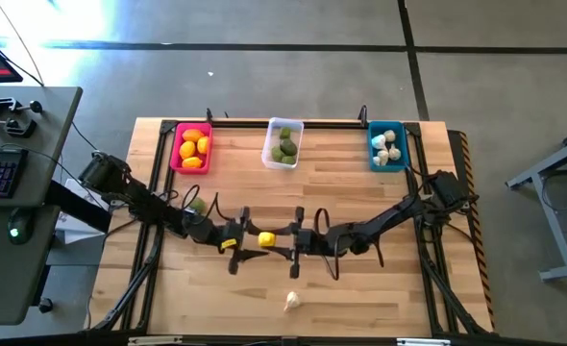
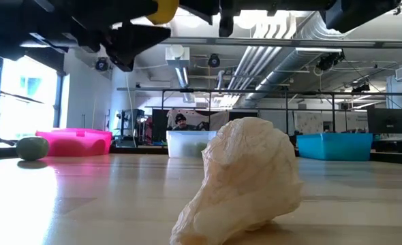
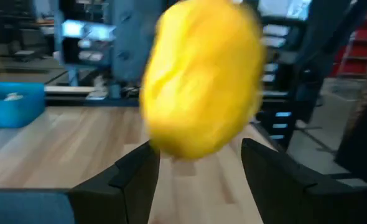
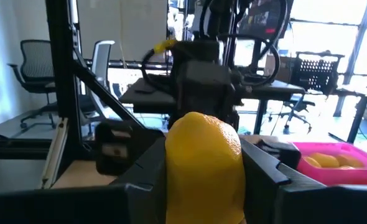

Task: Sort produce into baskets
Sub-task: Put the lemon into the pink bin

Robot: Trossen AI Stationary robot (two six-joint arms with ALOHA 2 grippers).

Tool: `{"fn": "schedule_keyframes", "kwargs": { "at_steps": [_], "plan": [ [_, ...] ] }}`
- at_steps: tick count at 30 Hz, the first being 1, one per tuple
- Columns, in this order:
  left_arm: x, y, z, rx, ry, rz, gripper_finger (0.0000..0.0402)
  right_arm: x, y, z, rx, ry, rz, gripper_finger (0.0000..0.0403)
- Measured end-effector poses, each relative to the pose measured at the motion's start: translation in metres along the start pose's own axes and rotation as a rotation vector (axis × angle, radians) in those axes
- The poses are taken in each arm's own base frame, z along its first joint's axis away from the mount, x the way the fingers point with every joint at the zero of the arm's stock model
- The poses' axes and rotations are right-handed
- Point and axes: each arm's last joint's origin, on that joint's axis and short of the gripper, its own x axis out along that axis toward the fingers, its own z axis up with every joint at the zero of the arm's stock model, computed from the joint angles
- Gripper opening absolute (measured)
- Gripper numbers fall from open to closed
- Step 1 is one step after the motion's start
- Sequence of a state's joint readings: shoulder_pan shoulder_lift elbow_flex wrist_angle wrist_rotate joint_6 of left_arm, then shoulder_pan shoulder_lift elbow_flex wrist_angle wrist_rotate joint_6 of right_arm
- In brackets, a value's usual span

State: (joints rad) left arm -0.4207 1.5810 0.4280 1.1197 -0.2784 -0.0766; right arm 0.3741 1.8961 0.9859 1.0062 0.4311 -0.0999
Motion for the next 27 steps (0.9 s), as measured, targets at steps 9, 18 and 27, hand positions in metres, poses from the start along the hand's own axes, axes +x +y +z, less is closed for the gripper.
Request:
{"fn": "schedule_keyframes", "kwargs": {
  "at_steps": [9, 18, 27],
  "plan": [
    [0.007, -0.003, 0.01, -0.019, -0.035, -0.005, 0.0214, 0.001, -0.001, -0.001, 0.029, 0.01, 0.019, 0.012],
    [0.01, -0.004, 0.014, -0.014, -0.049, -0.005, 0.0203, 0.001, 0.0, -0.002, 0.047, 0.014, 0.02, 0.0121],
    [0.011, -0.004, 0.014, 0.019, -0.04, -0.019, 0.0121, 0.001, -0.001, -0.003, 0.062, 0.023, 0.023, 0.0172]
  ]
}}
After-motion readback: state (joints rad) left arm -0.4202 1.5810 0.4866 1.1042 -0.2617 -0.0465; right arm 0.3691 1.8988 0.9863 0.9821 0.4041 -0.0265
